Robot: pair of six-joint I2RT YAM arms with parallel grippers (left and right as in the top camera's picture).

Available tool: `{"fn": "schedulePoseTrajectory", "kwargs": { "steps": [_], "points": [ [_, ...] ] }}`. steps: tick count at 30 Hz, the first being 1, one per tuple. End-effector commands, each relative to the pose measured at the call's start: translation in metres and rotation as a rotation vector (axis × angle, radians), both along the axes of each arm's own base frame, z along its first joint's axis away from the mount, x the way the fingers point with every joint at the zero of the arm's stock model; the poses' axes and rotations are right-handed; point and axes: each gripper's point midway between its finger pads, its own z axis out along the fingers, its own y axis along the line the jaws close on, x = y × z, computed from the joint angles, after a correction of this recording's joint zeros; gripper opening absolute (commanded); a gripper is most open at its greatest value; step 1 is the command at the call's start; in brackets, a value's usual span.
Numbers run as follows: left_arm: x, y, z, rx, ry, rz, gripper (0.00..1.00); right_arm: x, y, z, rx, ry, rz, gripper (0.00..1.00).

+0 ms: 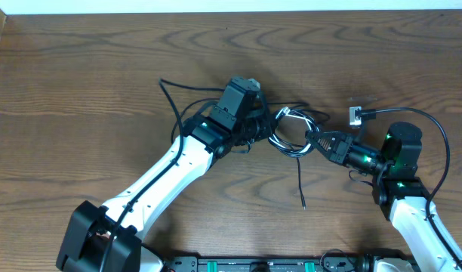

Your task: Untangle cables

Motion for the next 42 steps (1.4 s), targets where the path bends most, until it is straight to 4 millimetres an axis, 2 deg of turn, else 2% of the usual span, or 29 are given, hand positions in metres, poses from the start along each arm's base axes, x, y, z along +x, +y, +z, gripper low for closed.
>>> {"fn": "schedulePoseTrajectory", "kwargs": {
  "steps": [1, 3, 9, 12, 16, 19, 22, 26, 30, 31, 32, 34, 36, 42],
  "points": [
    [0.028, 0.028, 0.003, -0.053, 0.079, 0.257, 0.08, -0.011, 0.009, 0.007, -0.021, -0.109, 0.109, 0.01],
    [0.031, 0.030, 0.005, -0.064, 0.075, 0.251, 0.08, -0.011, 0.008, 0.003, -0.047, -0.112, 0.101, 0.04],
    [0.036, 0.035, 0.007, -0.074, 0.057, 0.225, 0.08, -0.004, 0.001, -0.016, -0.164, -0.128, 0.054, 0.02],
    [0.033, 0.025, 0.019, -0.168, 0.079, 0.151, 0.08, 0.004, -0.012, -0.036, -0.259, -0.062, -0.043, 0.01],
    [0.026, 0.013, 0.046, -0.321, 0.073, -0.009, 0.08, 0.010, -0.029, -0.050, -0.343, -0.017, -0.133, 0.01],
    [0.021, 0.011, 0.060, -0.396, 0.066, -0.093, 0.08, 0.014, -0.040, -0.059, -0.398, 0.007, -0.191, 0.01],
    [0.018, 0.018, 0.072, -0.460, 0.059, -0.167, 0.08, 0.017, -0.048, -0.063, -0.438, 0.019, -0.233, 0.01],
    [0.026, 0.030, 0.073, -0.437, -0.032, -0.202, 0.08, 0.017, -0.047, -0.063, -0.433, 0.018, -0.228, 0.01],
    [0.032, 0.038, 0.058, -0.357, -0.040, -0.148, 0.08, 0.013, -0.036, -0.056, -0.380, 0.001, -0.171, 0.01],
    [0.030, 0.039, 0.049, -0.319, -0.013, -0.122, 0.25, 0.012, -0.029, -0.049, -0.343, -0.029, -0.135, 0.01],
    [0.028, 0.038, 0.044, -0.304, 0.003, -0.116, 0.38, 0.012, -0.025, -0.044, -0.333, -0.056, -0.115, 0.01],
    [0.022, 0.035, 0.038, -0.277, 0.017, -0.121, 0.55, 0.013, -0.021, -0.037, -0.312, -0.098, -0.088, 0.01],
    [0.017, 0.028, 0.038, -0.260, -0.014, -0.174, 0.60, 0.012, -0.016, -0.030, -0.285, -0.123, -0.064, 0.01],
    [-0.008, 0.001, 0.034, -0.188, -0.178, -0.408, 0.60, 0.007, -0.007, -0.023, -0.141, 0.009, -0.076, 0.01]
  ]
}}
